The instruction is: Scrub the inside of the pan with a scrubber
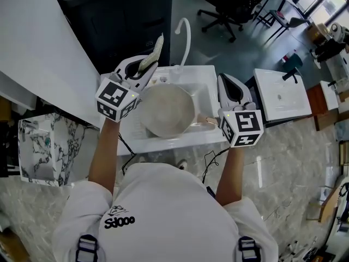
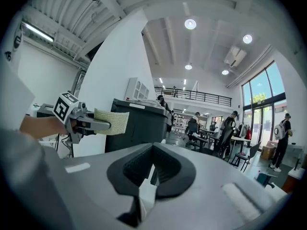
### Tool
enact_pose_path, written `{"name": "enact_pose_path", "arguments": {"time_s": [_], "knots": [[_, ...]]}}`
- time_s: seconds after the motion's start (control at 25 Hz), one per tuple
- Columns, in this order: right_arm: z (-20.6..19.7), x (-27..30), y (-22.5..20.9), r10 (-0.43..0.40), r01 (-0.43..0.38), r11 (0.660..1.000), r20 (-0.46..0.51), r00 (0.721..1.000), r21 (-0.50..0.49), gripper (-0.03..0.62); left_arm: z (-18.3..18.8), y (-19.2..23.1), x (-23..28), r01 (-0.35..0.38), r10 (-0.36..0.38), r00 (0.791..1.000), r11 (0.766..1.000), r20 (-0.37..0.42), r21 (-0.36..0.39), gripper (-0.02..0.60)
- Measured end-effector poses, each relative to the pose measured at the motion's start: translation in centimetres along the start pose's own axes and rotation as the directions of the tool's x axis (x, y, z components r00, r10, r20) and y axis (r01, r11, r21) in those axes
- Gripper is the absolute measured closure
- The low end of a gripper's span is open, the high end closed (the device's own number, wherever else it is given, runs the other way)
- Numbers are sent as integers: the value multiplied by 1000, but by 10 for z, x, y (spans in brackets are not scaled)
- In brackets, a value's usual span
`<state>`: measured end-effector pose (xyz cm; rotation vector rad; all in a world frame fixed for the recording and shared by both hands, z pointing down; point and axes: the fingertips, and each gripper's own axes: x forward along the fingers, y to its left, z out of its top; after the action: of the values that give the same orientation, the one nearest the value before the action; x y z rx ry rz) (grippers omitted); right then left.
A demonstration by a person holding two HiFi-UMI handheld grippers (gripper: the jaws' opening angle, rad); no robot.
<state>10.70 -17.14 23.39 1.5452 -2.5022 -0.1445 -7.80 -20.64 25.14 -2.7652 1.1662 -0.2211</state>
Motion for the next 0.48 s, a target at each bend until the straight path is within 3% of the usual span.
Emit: {"name": "enact_pose_path", "arguments": {"time_s": [0.48], "knots": [[11, -2, 4, -6, 7, 1000, 11, 1000, -21, 586, 17, -5, -6, 2, -3, 1000, 999, 26, 41, 520]]}}
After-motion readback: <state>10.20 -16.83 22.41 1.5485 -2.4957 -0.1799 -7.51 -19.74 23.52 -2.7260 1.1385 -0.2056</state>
